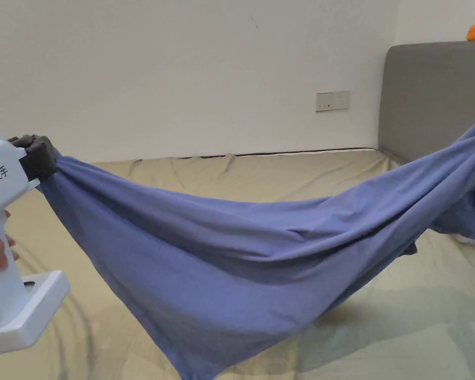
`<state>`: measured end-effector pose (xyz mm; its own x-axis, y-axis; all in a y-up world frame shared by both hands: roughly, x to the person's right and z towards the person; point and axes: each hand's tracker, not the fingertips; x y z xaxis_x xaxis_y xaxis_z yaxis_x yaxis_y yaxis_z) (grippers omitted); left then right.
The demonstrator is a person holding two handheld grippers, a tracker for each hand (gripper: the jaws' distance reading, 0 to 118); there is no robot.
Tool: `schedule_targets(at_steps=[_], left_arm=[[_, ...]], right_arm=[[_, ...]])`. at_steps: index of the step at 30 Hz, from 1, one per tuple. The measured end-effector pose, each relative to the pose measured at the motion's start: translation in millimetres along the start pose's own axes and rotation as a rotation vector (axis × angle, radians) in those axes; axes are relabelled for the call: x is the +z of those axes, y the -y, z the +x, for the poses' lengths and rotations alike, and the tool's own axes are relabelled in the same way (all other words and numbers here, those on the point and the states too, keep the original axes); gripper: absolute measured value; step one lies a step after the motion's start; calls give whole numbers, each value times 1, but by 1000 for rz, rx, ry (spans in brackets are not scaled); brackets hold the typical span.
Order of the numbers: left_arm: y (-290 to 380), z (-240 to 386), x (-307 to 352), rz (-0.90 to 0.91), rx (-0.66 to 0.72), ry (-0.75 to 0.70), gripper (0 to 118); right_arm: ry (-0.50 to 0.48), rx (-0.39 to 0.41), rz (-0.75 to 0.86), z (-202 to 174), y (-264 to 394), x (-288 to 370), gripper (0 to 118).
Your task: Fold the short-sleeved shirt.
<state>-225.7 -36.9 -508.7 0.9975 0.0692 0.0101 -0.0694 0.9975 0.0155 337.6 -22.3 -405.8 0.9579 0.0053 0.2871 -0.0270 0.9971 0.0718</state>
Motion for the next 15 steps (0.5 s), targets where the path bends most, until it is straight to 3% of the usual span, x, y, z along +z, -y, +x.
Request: schedule_targets(at_steps=[3, 6, 10, 15], left_arm=[[-1, 14, 8, 34, -115, -75, 0], [8, 16, 7, 20, -96, -91, 0], [22, 4, -2, -29, -121, -114, 0], [22, -8, -29, -68, -88, -140, 0]], right_arm=[[28, 67, 89, 0, -9, 15, 8], [43, 42, 83, 5, -6, 15, 8], [95, 105, 68, 17, -1, 1, 8], [113, 92, 48, 32, 2, -37, 8]])
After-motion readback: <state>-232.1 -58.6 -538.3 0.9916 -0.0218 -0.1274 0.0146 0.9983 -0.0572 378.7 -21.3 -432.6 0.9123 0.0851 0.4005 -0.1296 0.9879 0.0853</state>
